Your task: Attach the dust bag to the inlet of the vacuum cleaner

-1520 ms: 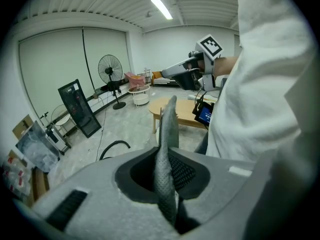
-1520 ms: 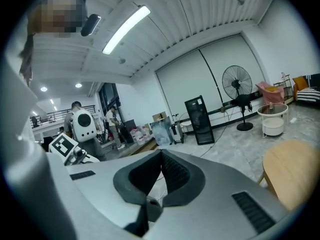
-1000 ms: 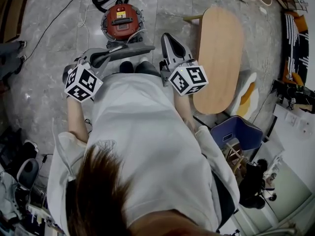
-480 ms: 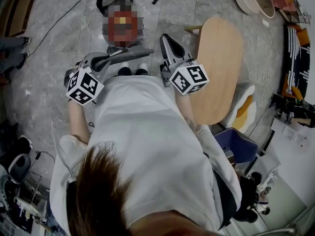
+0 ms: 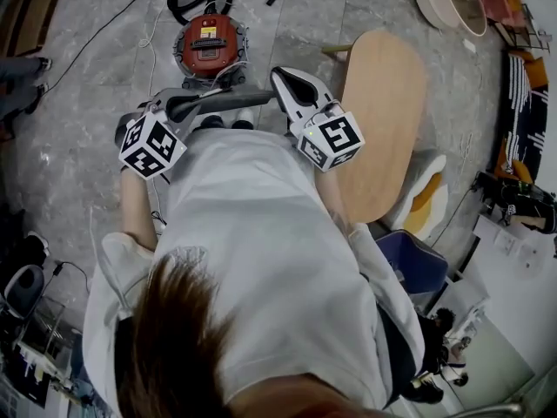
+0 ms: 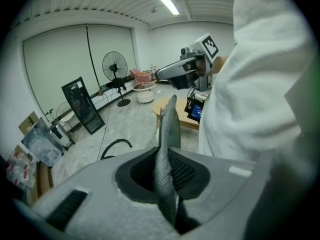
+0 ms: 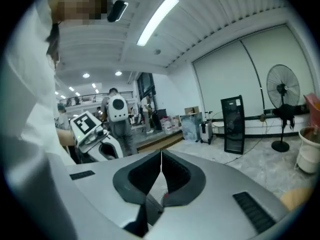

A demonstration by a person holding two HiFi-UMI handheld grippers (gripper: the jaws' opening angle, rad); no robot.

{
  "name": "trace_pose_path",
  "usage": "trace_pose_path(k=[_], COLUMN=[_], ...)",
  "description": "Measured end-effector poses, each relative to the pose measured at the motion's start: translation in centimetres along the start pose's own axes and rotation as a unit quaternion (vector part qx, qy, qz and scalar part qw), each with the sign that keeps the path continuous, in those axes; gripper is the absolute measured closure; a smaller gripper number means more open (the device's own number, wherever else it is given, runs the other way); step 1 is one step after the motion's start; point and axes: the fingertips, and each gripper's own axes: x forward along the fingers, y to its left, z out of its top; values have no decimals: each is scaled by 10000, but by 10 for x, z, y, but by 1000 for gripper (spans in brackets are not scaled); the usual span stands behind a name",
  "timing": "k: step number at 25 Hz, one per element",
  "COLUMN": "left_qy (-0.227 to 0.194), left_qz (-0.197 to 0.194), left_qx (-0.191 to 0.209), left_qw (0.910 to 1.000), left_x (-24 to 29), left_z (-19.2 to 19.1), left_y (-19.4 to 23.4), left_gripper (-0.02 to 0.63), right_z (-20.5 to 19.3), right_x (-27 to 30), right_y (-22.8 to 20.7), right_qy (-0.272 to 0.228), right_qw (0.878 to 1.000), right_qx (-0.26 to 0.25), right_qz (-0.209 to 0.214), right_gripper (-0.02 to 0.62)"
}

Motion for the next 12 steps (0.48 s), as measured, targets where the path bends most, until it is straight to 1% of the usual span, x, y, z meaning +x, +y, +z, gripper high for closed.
trace_pose_path(k=[1, 2, 3, 5, 7, 9, 12], left_qy=[17, 39, 69, 150, 241, 333, 428], left_qz=[-21, -41, -61, -103, -147, -193, -243], left_qx=[22, 47, 78, 166, 271, 382, 523], left_qw=[10000, 10000, 9999, 9997, 9992, 9985, 9974], left_x=[5, 9, 14, 22, 31, 38, 45], left_z=[1, 2, 3, 6, 9, 12, 18], left_y=[-3, -6, -9, -14, -20, -26, -37], left_gripper=[566, 567, 568, 567, 566, 568, 567], right_z=[-6, -14, -22, -38, -56, -74, -95], right_x=[0, 0, 0, 0, 0, -1, -3], right_y=[5, 11, 16, 25, 31, 38, 46], right_qy=[168, 351, 550, 995, 1453, 1858, 2344], right_qw=[9995, 9978, 9948, 9846, 9699, 9527, 9236], right_qx=[-224, -438, -658, -1113, -1472, -1715, -2153], right_qz=[170, 357, 549, 911, 1282, 1684, 2135], right_gripper=[568, 526, 511, 483, 432, 385, 376])
